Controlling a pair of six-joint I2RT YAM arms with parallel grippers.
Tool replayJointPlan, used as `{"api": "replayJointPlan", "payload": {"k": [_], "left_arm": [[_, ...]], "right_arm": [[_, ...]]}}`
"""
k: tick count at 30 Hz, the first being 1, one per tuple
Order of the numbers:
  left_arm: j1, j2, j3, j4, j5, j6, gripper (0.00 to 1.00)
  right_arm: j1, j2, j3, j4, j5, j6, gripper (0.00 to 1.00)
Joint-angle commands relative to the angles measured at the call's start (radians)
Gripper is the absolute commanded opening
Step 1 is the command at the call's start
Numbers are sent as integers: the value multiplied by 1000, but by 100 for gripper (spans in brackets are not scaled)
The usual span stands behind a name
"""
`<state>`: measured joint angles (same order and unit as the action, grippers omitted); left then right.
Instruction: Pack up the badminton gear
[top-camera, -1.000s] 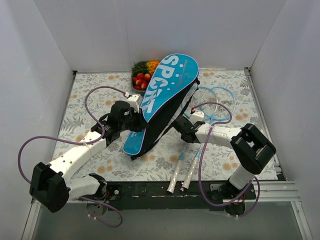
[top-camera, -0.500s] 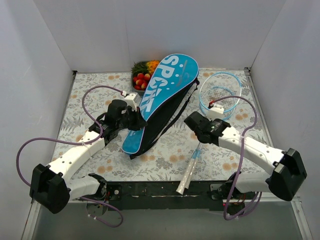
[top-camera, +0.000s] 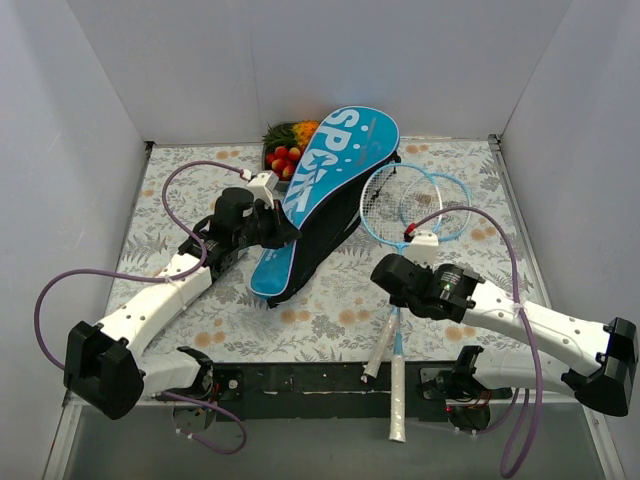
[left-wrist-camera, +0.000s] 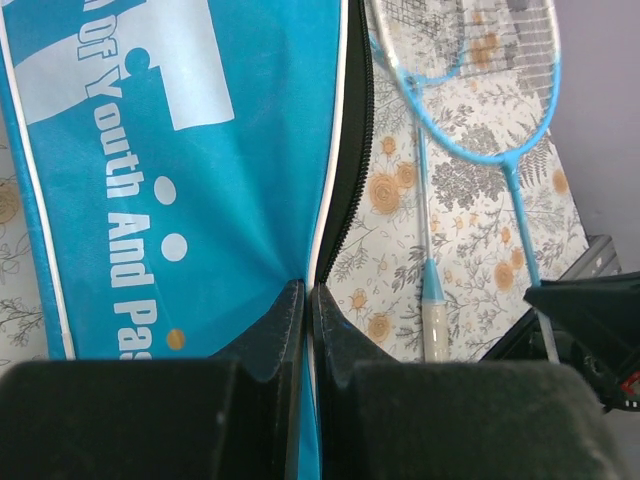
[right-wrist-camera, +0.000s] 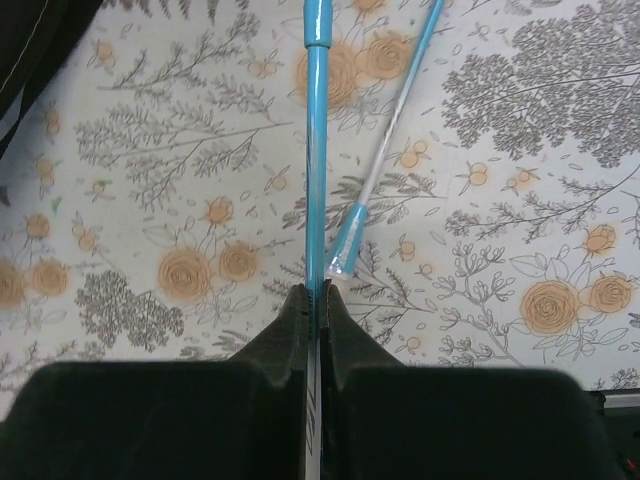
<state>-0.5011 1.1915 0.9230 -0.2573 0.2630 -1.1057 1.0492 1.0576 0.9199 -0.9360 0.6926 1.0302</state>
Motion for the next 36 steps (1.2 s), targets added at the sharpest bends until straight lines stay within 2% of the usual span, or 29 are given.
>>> {"api": "replayJointPlan", "payload": {"k": [1,10,15,17,21,27,33,36], "left_arm": [[7,-15,39,64,42,-45,0],[6,-52,24,53,76,-62,0],[-1,-99,-59,53,99,-85,0],[-2,-145,-99,56,97,-89,0],[-7,-223,-219,59,108,-117,0],[-8,-309,-291,69,137,-135,0],[-8,-287,-296,89,186,-141,0],[-8,-219,-257,95,217,-120,0]], "right_arm": [[75,-22,10,-14,-53,7,1],[150,107,46,118,-67,4,1],[146,194,101,258,-33,-62,1],[135,250,131,266,-5,-84,1],[74,311,149,371,-14,-139,1],[-49,386,151,552,-24,-217,1],[-129,482,210,784,-5,-340,1],[-158,557,266,891,-30,-398,1]]}}
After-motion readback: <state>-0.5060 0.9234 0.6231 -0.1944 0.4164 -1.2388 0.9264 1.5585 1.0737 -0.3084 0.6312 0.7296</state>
